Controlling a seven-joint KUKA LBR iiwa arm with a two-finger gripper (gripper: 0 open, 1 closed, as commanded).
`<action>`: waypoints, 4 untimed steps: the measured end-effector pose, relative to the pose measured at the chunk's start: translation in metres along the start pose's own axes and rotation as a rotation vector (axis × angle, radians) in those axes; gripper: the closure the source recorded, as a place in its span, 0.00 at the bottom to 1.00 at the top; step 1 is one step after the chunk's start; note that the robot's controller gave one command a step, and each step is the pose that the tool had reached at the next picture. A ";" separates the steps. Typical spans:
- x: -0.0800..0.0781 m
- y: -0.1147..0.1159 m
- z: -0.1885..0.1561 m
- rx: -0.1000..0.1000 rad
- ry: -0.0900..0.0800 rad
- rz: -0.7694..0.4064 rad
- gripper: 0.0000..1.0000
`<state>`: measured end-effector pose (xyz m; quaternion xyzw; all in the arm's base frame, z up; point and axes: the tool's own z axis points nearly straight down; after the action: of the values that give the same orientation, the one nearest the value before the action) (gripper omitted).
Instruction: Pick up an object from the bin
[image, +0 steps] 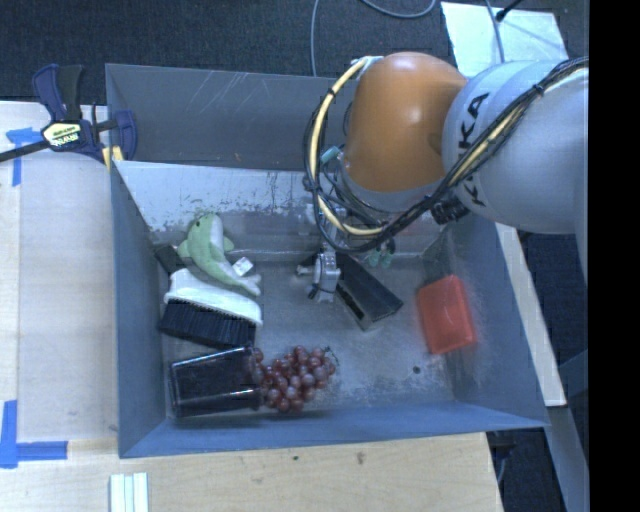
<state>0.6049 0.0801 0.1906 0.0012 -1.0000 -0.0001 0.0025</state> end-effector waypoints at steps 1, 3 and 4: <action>-0.002 0.000 -0.005 -0.001 -0.008 0.001 0.00; 0.052 -0.042 0.043 -0.001 0.000 -0.029 0.00; 0.018 -0.066 0.046 0.000 -0.012 0.034 0.00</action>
Offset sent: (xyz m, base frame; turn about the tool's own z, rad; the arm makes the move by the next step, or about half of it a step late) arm -0.0909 -0.0182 -0.0540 0.0258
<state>0.5865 0.0140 0.1445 -0.0157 -0.9999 -0.0002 -0.0036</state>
